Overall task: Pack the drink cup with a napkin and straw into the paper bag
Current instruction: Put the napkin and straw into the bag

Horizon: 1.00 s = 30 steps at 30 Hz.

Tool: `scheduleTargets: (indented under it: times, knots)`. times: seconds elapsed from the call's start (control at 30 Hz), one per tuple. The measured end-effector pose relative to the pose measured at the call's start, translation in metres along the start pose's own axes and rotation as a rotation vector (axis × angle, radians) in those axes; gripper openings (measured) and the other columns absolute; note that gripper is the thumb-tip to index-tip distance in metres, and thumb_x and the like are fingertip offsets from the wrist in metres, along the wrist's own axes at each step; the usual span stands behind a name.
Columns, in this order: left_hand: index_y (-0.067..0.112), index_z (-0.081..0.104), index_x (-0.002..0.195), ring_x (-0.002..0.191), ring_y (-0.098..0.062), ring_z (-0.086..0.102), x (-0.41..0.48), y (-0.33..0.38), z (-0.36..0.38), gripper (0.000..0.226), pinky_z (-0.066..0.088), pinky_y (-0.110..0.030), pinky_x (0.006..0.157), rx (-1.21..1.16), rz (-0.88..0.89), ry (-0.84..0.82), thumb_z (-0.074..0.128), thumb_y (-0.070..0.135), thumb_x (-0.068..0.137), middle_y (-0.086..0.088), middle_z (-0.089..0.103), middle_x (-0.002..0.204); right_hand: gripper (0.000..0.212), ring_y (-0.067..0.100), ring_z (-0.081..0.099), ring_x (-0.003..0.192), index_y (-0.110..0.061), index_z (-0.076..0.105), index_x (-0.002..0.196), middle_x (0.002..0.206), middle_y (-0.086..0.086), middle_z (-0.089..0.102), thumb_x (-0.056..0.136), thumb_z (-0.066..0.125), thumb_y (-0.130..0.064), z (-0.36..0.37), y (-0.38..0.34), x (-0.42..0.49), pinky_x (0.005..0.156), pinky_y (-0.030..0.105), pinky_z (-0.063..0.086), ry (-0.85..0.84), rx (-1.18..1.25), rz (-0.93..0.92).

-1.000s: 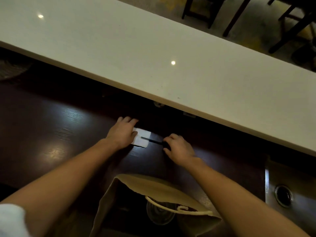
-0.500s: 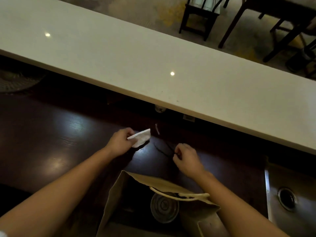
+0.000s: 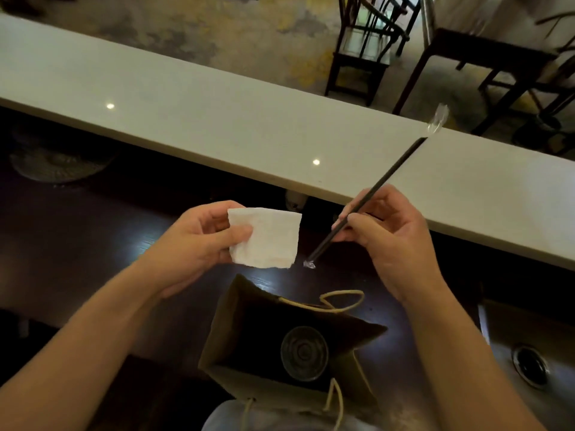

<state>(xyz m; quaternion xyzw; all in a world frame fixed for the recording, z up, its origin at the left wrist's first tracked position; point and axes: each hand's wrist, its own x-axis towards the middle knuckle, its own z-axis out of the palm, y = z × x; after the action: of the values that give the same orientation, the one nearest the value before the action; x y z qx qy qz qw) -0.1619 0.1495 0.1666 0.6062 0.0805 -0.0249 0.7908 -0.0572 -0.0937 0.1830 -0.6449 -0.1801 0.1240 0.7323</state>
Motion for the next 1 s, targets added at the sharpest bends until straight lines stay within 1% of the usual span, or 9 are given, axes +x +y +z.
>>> scheduleTargets:
  times: [0.17, 0.3, 0.37, 0.47, 0.53, 0.63, 0.77, 0.9, 1.0]
  knots:
    - [0.017, 0.076, 0.09, 0.086, -0.026, 0.068, -0.043, 0.04, 0.024, 0.013, 0.059, -0.027, 0.069, 0.085, 0.054, -0.128, 0.066, 0.02, 0.082, -0.009, 0.072, 0.091, 0.02, 0.037, 0.066, 0.079, -0.009, 0.06, 0.092, 0.084, 0.015, 0.065, 0.077, 0.06, 0.005, 0.011, -0.049, -0.043, 0.07, 0.045, 0.056, -0.151, 0.096, -0.185]
    - [0.004, 0.068, 0.094, 0.078, -0.021, 0.067, -0.064, 0.044, 0.026, 0.018, 0.055, -0.023, 0.063, 0.275, -0.029, -0.249, 0.067, 0.021, 0.088, -0.008, 0.07, 0.087, 0.016, 0.04, 0.066, 0.079, -0.004, 0.06, 0.092, 0.085, 0.019, 0.065, 0.079, 0.057, 0.006, 0.012, -0.066, -0.075, 0.074, 0.049, 0.057, -0.343, 0.017, -0.219]
    - [0.003, 0.066, 0.094, 0.076, -0.018, 0.063, -0.07, 0.038, 0.027, 0.019, 0.053, -0.031, 0.065, 0.434, -0.1, -0.259, 0.064, 0.022, 0.092, -0.009, 0.068, 0.084, 0.013, 0.034, 0.069, 0.081, -0.004, 0.062, 0.092, 0.087, 0.015, 0.068, 0.082, 0.06, 0.003, 0.013, -0.063, -0.086, 0.077, 0.043, 0.058, -0.452, -0.124, -0.124]
    - [0.012, 0.058, 0.084, 0.066, -0.012, 0.054, -0.074, 0.02, 0.033, 0.026, 0.049, -0.052, 0.067, 0.916, -0.143, -0.187, 0.056, 0.034, 0.098, -0.01, 0.06, 0.073, 0.01, 0.024, 0.07, 0.084, -0.008, 0.065, 0.092, 0.086, 0.005, 0.069, 0.086, 0.064, 0.0, 0.017, -0.047, -0.094, 0.077, 0.036, 0.059, -0.503, -0.447, -0.007]
    - [0.017, 0.049, 0.079, 0.057, -0.008, 0.058, -0.078, 0.009, 0.042, 0.027, 0.055, -0.049, 0.064, 1.048, -0.194, -0.082, 0.052, 0.037, 0.096, 0.0, 0.055, 0.067, 0.004, 0.018, 0.065, 0.083, -0.01, 0.062, 0.09, 0.083, 0.001, 0.066, 0.088, 0.062, -0.007, 0.023, -0.035, -0.096, 0.074, 0.037, 0.057, -0.52, -0.695, -0.048]
    - [0.019, 0.043, 0.077, 0.057, -0.021, 0.071, -0.081, -0.006, 0.055, 0.025, 0.057, -0.045, 0.057, 1.138, -0.208, 0.029, 0.051, 0.029, 0.099, -0.006, 0.061, 0.072, 0.005, 0.014, 0.057, 0.077, -0.018, 0.054, 0.089, 0.081, -0.004, 0.06, 0.089, 0.057, -0.014, 0.031, -0.023, -0.096, 0.067, 0.041, 0.051, -0.602, -0.908, -0.122]
    - [0.027, 0.038, 0.069, 0.063, -0.017, 0.065, -0.073, -0.02, 0.065, 0.032, 0.054, -0.03, 0.055, 1.319, -0.278, 0.051, 0.05, 0.023, 0.099, 0.002, 0.057, 0.073, 0.007, 0.015, 0.054, 0.073, -0.024, 0.047, 0.092, 0.084, -0.005, 0.056, 0.092, 0.051, -0.018, 0.034, -0.011, -0.088, 0.066, 0.043, 0.051, -0.711, -1.029, 0.003]
    - [0.027, 0.047, 0.08, 0.071, -0.018, 0.059, -0.066, -0.031, 0.074, 0.017, 0.043, -0.024, 0.057, 1.543, -0.306, 0.034, 0.05, 0.019, 0.095, 0.007, 0.039, 0.069, 0.011, 0.02, 0.056, 0.076, -0.025, 0.044, 0.092, 0.088, 0.0, 0.056, 0.091, 0.047, -0.015, 0.035, 0.001, -0.072, 0.068, 0.046, 0.055, -0.814, -1.176, 0.14]
    - [0.018, 0.06, 0.1, 0.071, -0.019, 0.059, -0.068, -0.037, 0.084, 0.008, 0.041, -0.028, 0.063, 1.646, -0.304, -0.064, 0.054, 0.015, 0.095, 0.003, 0.042, 0.07, 0.017, 0.019, 0.058, 0.075, -0.025, 0.044, 0.102, 0.089, 0.001, 0.057, 0.092, 0.049, -0.013, 0.038, 0.011, -0.063, 0.067, 0.042, 0.058, -0.86, -1.28, 0.207]
